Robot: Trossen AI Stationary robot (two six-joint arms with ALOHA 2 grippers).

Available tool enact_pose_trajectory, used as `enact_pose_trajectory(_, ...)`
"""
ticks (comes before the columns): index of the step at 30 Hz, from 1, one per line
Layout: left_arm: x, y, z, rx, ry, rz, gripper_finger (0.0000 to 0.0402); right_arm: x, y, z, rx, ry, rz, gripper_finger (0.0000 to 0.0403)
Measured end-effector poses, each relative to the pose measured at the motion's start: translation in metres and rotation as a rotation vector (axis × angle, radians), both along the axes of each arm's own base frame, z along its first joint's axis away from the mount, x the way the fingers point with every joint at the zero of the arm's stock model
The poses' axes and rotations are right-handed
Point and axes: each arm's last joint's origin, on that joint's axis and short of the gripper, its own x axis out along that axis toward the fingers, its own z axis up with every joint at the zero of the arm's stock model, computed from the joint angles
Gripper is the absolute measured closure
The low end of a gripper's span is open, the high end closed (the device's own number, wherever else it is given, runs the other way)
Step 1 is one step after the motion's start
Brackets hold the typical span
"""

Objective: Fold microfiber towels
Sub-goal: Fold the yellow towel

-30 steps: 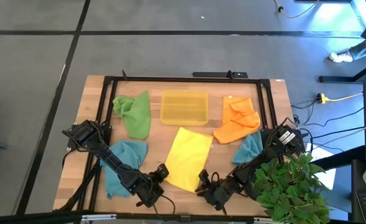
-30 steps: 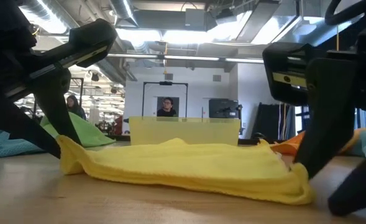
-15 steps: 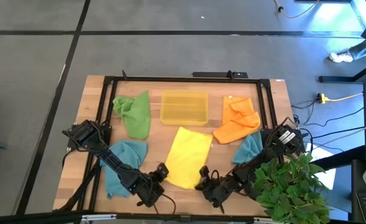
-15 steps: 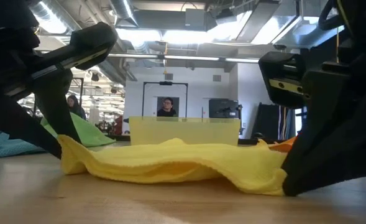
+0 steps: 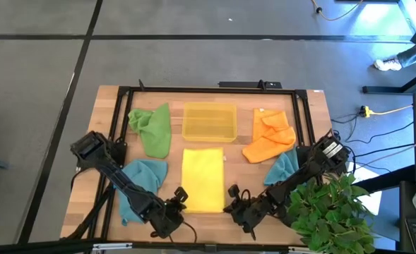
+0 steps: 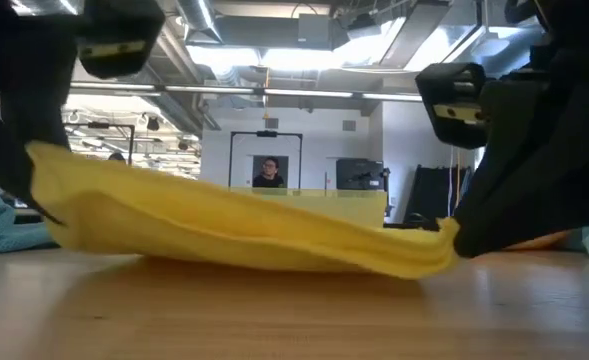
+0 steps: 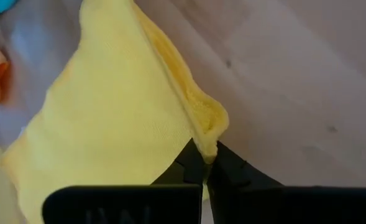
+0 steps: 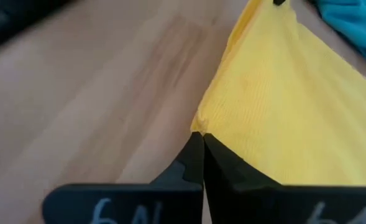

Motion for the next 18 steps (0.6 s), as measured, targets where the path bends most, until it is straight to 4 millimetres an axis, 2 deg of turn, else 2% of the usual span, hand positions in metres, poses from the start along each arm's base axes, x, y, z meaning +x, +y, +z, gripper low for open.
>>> enact_pose_trajectory(4, 0.0, -0.001, 0.01, -0.088, 0.005, -0.005, 0.0401, -0.001, 0.001, 0.009, 0.062, 0.005, 0.014, 0.0402)
enact_pose_trajectory(10, 0.003, -0.002, 0.011, -0.194, 0.045, -0.023, 0.0401, -0.002, 0.003, 0.02, 0.15, 0.002, 0.036, 0.0403)
enact_pose_trajectory(15, 0.004, 0.0, 0.018, -0.206, 0.021, -0.029, 0.0401, -0.001, 0.002, 0.023, 0.136, -0.016, 0.021, 0.0403)
enact_pose_trajectory(18, 0.003, 0.011, 0.023, -0.14, 0.024, 0.017, 0.0401, 0.002, -0.008, 0.024, 0.094, -0.028, -0.041, 0.0403)
